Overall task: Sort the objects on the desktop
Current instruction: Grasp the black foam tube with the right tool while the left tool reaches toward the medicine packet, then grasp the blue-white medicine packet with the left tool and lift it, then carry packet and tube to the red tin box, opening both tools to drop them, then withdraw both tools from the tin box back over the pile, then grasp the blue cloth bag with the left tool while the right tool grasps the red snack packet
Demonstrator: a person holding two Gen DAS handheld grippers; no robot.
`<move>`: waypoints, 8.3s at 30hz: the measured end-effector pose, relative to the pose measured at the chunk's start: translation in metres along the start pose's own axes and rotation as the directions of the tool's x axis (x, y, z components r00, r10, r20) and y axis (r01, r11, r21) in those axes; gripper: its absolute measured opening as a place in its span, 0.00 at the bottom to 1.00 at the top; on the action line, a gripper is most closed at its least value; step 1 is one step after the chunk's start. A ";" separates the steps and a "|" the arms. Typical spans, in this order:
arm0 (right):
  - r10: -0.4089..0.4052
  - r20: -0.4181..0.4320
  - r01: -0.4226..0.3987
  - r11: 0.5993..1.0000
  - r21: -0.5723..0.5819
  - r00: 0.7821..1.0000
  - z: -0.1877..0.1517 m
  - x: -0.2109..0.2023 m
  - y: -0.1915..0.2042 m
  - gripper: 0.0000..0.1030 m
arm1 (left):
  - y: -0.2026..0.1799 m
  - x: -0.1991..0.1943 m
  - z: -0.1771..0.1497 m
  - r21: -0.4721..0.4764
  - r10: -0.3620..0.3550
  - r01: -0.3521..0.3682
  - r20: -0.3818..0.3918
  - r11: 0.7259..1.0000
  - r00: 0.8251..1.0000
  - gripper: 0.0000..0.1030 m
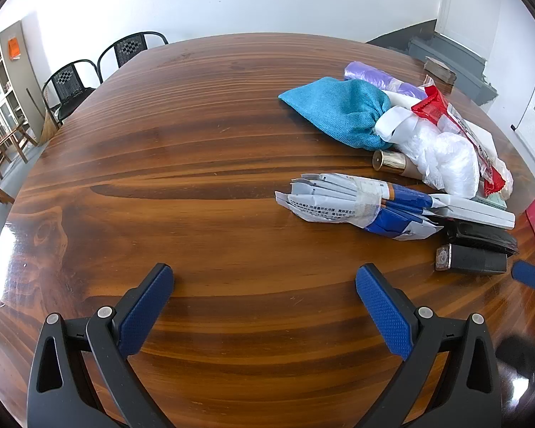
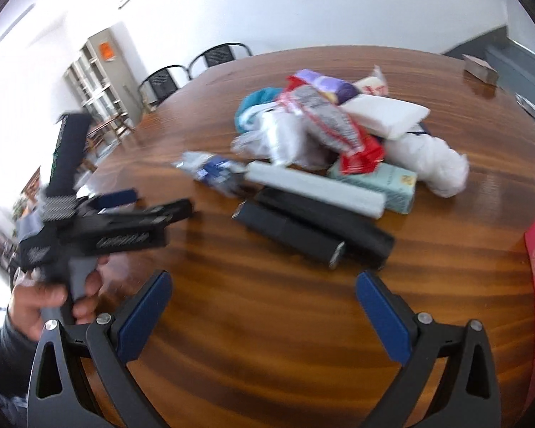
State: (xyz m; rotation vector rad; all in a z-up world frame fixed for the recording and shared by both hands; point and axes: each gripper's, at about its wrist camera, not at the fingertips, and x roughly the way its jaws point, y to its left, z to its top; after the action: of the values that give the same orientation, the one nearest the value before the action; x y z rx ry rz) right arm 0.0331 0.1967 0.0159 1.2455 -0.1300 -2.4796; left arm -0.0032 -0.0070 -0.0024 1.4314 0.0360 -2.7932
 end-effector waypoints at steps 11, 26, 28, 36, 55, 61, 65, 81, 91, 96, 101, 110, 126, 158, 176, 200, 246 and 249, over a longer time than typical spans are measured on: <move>-0.155 -0.027 0.156 0.986 0.066 0.988 0.020 0.032 0.012 0.99 | 0.016 -0.005 0.004 -0.052 0.023 -0.023 0.016 0.998 1.000 1.00; -0.318 0.007 0.317 0.948 0.029 0.948 0.003 0.024 0.012 0.84 | 0.005 -0.019 -0.002 0.038 -0.061 0.057 0.112 0.998 0.992 1.00; -0.317 0.012 0.315 0.947 0.055 0.949 0.001 0.022 0.008 0.84 | -0.002 -0.020 0.001 0.051 -0.090 0.085 0.110 0.995 0.990 1.00; -0.301 0.030 0.296 0.948 0.120 0.953 -0.005 0.009 -0.009 0.84 | -0.018 -0.020 0.053 0.184 -0.099 0.064 0.190 0.981 0.977 1.00; -0.267 0.041 0.260 0.958 0.121 0.963 -0.009 0.006 -0.011 0.84 | -0.004 -0.011 0.012 0.181 -0.179 0.178 -0.012 0.967 0.984 1.00; -0.267 0.040 0.261 0.958 0.118 0.963 -0.010 0.004 -0.010 0.84 | -0.007 -0.034 0.004 0.130 -0.206 0.202 0.021 0.971 0.978 1.00; -0.260 0.042 0.254 0.960 0.120 0.965 -0.012 0.002 -0.010 0.84 | -0.016 -0.034 -0.006 0.121 -0.228 0.228 -0.016 0.966 0.973 1.00; -0.250 0.050 0.241 0.960 0.143 0.967 -0.036 -0.023 -0.028 0.84 | -0.047 -0.010 -0.011 0.019 -0.096 0.096 0.007 0.995 0.995 0.72; -0.206 0.091 0.189 0.968 0.164 0.974 -0.046 -0.041 -0.038 0.84 | -0.063 -0.024 -0.027 0.163 -0.133 0.126 0.035 0.979 0.991 0.34; -0.225 0.146 0.203 0.967 0.153 0.963 -0.049 -0.054 -0.035 0.84 | -0.075 -0.042 -0.031 0.205 -0.176 0.161 0.058 0.965 0.983 0.34; -0.242 0.216 0.206 0.963 0.176 0.946 -0.050 -0.076 -0.038 0.84 | -0.094 -0.062 -0.027 0.250 -0.223 0.195 0.087 0.948 0.971 0.34; -0.369 0.354 0.280 0.919 0.277 0.859 -0.056 -0.142 -0.064 0.84 | -0.157 -0.094 -0.019 0.348 -0.344 0.285 0.118 0.893 0.932 0.34; -0.618 0.320 0.373 0.730 0.573 0.718 -0.107 -0.224 -0.172 0.84 | -0.320 -0.136 -0.017 0.552 -0.563 0.435 0.076 0.711 0.823 0.34; -0.631 0.281 0.360 0.692 0.626 0.723 -0.111 -0.215 -0.186 0.88 | -0.351 -0.124 0.008 0.517 -0.579 0.461 0.085 0.721 0.811 0.76; -0.624 0.306 0.389 0.726 0.567 0.719 -0.091 -0.208 -0.129 0.88 | -0.284 -0.151 0.033 0.455 -0.616 0.488 0.189 0.745 0.765 0.82; -0.514 0.309 0.354 0.821 0.448 0.800 -0.052 -0.158 -0.076 0.88 | -0.137 -0.079 0.114 0.234 -0.358 0.300 0.271 0.925 0.893 0.82; -0.156 0.165 0.159 0.987 0.000 0.974 0.096 0.032 -0.018 0.70 | -0.034 0.058 0.141 -0.025 -0.228 0.228 -0.005 0.973 0.974 0.82; -0.152 0.151 0.152 0.988 0.010 0.977 0.092 0.032 -0.025 0.61 | -0.038 0.064 0.138 -0.046 -0.256 0.254 -0.027 0.966 0.966 0.82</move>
State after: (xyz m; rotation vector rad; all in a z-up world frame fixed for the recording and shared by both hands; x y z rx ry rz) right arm -0.0642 0.2015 0.0417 1.1029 -0.0740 -2.7046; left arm -0.1529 0.0289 0.0272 1.5668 0.2992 -2.9448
